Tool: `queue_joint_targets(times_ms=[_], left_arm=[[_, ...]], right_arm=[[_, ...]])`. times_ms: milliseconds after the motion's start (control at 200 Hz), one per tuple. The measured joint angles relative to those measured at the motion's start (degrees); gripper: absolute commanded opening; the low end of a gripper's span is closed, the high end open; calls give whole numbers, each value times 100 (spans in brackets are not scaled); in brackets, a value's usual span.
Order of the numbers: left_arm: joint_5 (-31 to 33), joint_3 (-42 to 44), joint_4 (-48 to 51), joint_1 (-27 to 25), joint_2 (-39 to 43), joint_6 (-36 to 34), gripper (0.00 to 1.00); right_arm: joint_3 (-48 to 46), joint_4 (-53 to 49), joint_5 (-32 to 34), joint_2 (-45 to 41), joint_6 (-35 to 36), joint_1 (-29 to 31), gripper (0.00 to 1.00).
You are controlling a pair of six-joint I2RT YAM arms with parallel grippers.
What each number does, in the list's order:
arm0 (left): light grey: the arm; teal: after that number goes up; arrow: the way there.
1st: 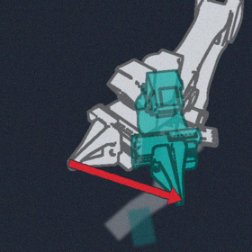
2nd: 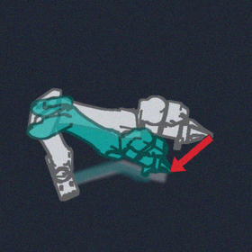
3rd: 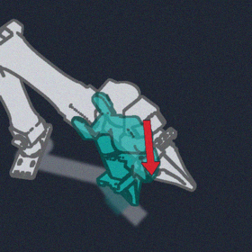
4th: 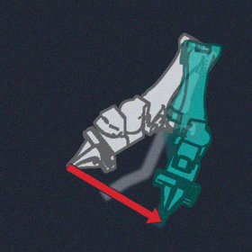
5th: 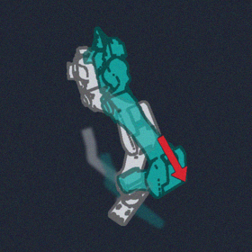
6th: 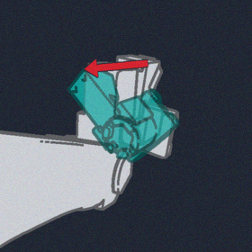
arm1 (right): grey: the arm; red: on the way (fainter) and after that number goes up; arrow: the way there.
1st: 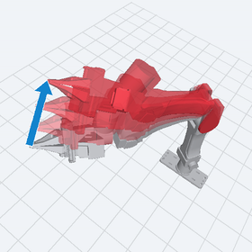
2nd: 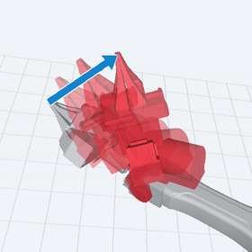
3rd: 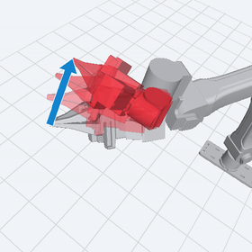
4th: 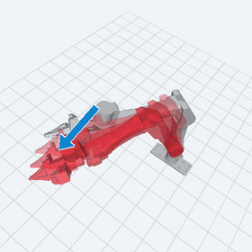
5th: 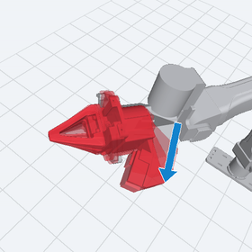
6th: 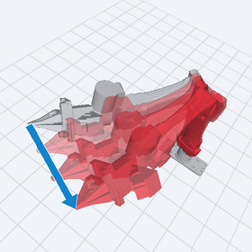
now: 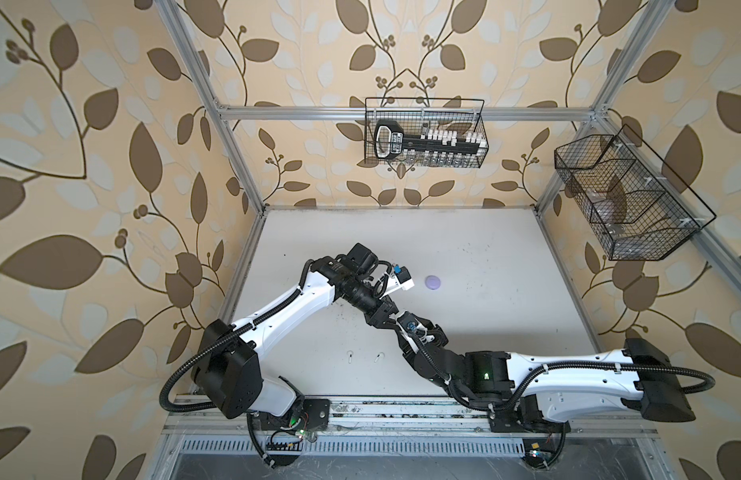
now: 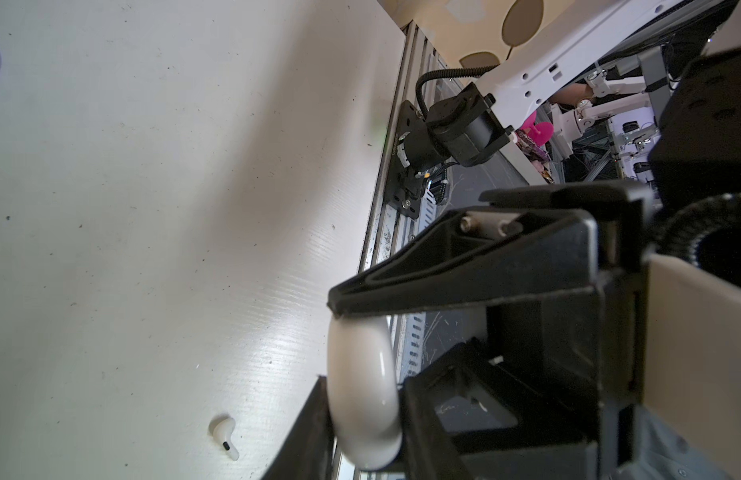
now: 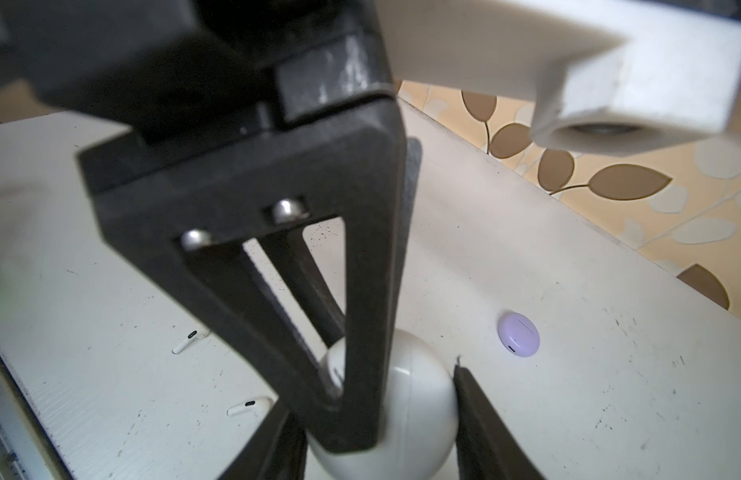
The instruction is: Insert the wireless bluetooth earbuds into the charging case
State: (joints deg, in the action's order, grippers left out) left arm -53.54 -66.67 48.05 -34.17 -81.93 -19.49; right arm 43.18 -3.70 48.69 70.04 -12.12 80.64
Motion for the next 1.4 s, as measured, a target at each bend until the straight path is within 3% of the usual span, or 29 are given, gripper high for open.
queue_joint_targets(times_ms=[380, 555, 740, 1130, 1405], left_arm=[[-50, 0, 81, 2, 0, 15, 20], [-61, 0, 96, 4, 0, -4, 19], [-264, 0, 149, -15, 11, -190, 18], [-343, 125, -210, -39, 188, -374, 16], [9, 1182, -1753, -28, 621, -127, 12]], right_arm=[[2, -15, 39, 2, 76, 37, 30], [4, -17, 44, 7, 122, 37, 55], [11, -61, 87, -2, 85, 35, 65], [11, -603, 293, -527, -243, 260, 72], [-201, -1429, 542, -1414, -1132, 426, 73]])
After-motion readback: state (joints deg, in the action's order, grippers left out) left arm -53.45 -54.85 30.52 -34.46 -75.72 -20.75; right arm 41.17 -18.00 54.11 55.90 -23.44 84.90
